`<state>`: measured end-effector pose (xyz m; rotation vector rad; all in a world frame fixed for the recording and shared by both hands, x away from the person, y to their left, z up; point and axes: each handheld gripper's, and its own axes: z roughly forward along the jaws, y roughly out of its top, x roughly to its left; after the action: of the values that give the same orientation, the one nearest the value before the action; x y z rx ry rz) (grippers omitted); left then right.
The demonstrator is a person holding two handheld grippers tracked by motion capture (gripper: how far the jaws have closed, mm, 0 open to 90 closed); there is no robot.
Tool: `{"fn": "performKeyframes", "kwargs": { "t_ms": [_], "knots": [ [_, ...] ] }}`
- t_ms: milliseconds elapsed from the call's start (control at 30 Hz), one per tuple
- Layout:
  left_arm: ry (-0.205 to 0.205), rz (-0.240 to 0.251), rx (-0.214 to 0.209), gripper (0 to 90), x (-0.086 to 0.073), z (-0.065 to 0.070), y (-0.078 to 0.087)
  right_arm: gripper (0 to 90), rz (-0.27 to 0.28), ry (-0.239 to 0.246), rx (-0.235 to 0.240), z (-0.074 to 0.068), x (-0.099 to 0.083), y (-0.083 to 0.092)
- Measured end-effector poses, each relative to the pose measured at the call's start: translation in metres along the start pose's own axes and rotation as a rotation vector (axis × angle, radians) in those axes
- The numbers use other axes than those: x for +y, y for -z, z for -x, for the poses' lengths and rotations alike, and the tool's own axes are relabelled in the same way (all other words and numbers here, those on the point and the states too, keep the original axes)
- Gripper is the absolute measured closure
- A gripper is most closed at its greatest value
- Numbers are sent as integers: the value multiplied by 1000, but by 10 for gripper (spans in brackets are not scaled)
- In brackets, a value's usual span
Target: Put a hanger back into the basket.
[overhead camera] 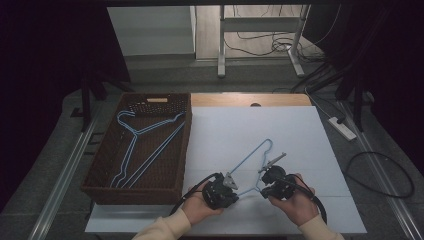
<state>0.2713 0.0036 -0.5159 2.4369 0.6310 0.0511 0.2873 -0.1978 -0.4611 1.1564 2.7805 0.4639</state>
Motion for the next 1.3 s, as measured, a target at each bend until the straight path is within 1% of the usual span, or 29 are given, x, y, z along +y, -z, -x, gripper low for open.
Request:
{"fn": "performKeyframes", "kwargs": {
  "t_ms": [33,133,167,200,267,333,367,400,433,500,533,633,700,767,800,867,933,1067,1100,1133,1200,1233,1300],
  "knots": [
    [-3,3,4,850,0,0,1,861,7,6,-1,0,0,1],
    [-3,16,9,859,0,0,4,852,62,15,-10,0,0,7],
    [2,22,10,860,0,-1,5,829,85,14,-8,1,-1,9],
    [5,26,12,860,0,-1,6,755,122,6,6,2,-1,11],
    [5,31,17,860,0,-2,7,615,207,-13,41,6,-2,17],
    [5,35,20,861,0,-2,9,522,309,-34,68,12,-3,25],
    [12,44,22,861,0,-2,9,494,380,-46,84,16,-5,30],
    [14,50,25,861,-1,-2,11,478,423,-53,89,18,-6,34],
    [11,50,28,861,-1,-3,12,464,496,-58,97,22,-9,39],
    [24,65,29,862,0,-4,14,435,577,-77,112,29,-14,47],
    [29,71,30,862,-1,-5,15,433,597,-76,114,31,-15,49],
    [49,88,32,863,-1,-7,18,395,637,-81,116,40,-22,53],
    [60,98,34,862,-2,-9,20,386,672,-80,94,45,-28,52],
    [67,105,33,862,-2,-11,22,373,686,-82,78,51,-34,51],
    [65,105,35,862,-2,-12,24,365,689,-86,74,52,-36,51],
    [79,122,37,862,-3,-13,27,354,695,-97,60,56,-40,50],
    [83,136,42,863,-3,-13,31,346,693,-96,45,59,-43,49],
    [76,149,59,862,-3,-13,39,327,690,-84,27,62,-48,43],
    [74,148,58,862,-3,-13,40,321,690,-78,19,62,-49,42],
    [72,146,59,862,-3,-13,41,318,701,-77,14,62,-51,41],
    [74,145,61,862,-3,-13,41,316,709,-80,18,63,-52,40],
    [76,143,64,862,-3,-13,41,316,712,-81,10,63,-53,41],
    [77,141,67,863,-3,-13,41,316,733,-91,13,65,-55,43]
  ]
}}
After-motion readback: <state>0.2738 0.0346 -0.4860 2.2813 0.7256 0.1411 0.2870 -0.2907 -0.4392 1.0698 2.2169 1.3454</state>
